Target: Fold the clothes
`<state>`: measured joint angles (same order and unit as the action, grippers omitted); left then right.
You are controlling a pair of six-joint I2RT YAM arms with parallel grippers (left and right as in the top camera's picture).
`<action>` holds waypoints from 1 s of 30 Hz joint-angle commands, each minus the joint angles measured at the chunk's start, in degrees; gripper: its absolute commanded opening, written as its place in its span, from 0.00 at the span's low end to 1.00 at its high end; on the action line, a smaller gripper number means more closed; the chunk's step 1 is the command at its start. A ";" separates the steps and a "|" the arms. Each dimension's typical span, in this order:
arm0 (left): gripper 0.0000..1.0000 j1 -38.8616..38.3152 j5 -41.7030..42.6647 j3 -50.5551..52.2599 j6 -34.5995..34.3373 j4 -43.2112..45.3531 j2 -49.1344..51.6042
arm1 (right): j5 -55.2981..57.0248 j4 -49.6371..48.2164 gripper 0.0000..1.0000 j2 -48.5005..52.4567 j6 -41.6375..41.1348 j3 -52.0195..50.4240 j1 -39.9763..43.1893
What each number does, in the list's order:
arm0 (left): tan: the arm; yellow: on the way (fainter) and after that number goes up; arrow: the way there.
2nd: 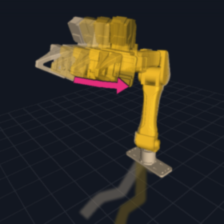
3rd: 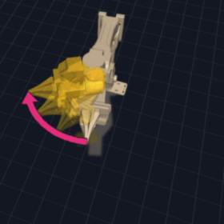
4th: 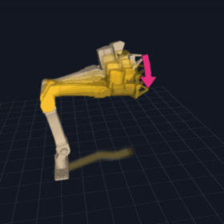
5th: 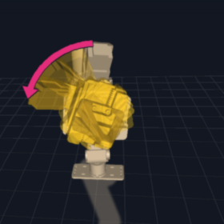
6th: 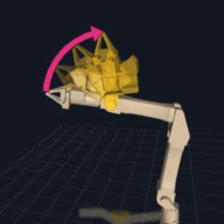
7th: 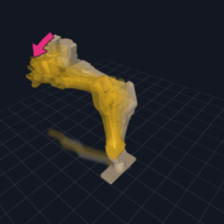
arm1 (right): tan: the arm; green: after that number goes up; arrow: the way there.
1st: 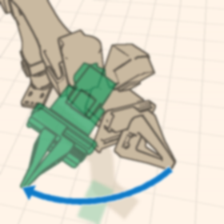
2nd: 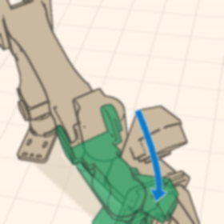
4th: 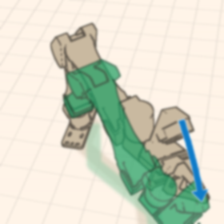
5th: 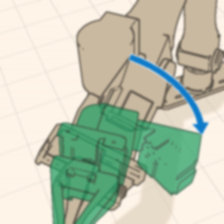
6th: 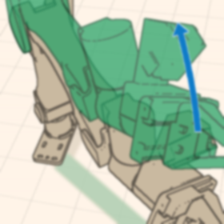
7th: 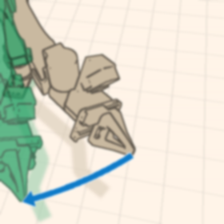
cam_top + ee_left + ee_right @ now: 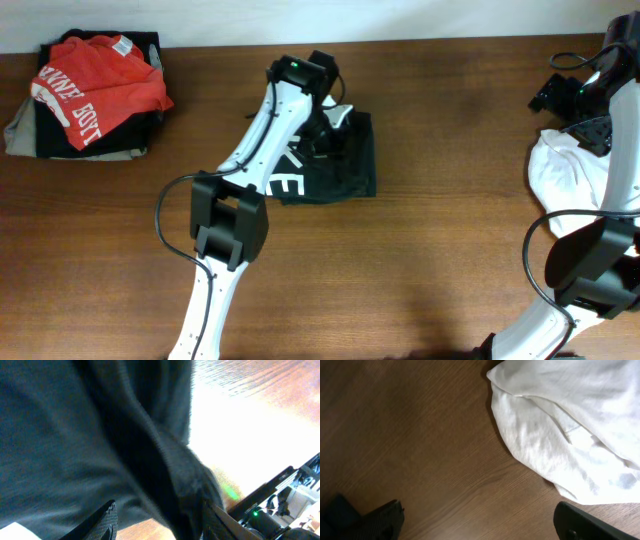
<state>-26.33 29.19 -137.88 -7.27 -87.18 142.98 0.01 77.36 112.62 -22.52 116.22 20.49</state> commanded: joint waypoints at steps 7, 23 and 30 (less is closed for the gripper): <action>0.53 -7.82 1.46 5.27 1.11 6.40 -0.20 | 0.70 -0.02 0.99 -0.26 -0.24 0.17 0.17; 0.50 -1.62 -17.29 -22.23 -3.39 4.15 9.84 | 0.70 -0.02 0.99 -0.26 -0.24 0.17 0.17; 0.50 -4.87 -11.98 -22.23 -3.37 10.05 14.75 | 0.70 -0.02 0.99 -0.26 -0.24 0.17 0.17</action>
<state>-29.36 15.25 -159.54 -10.33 -77.71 157.53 0.03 77.36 112.62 -22.48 116.22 20.49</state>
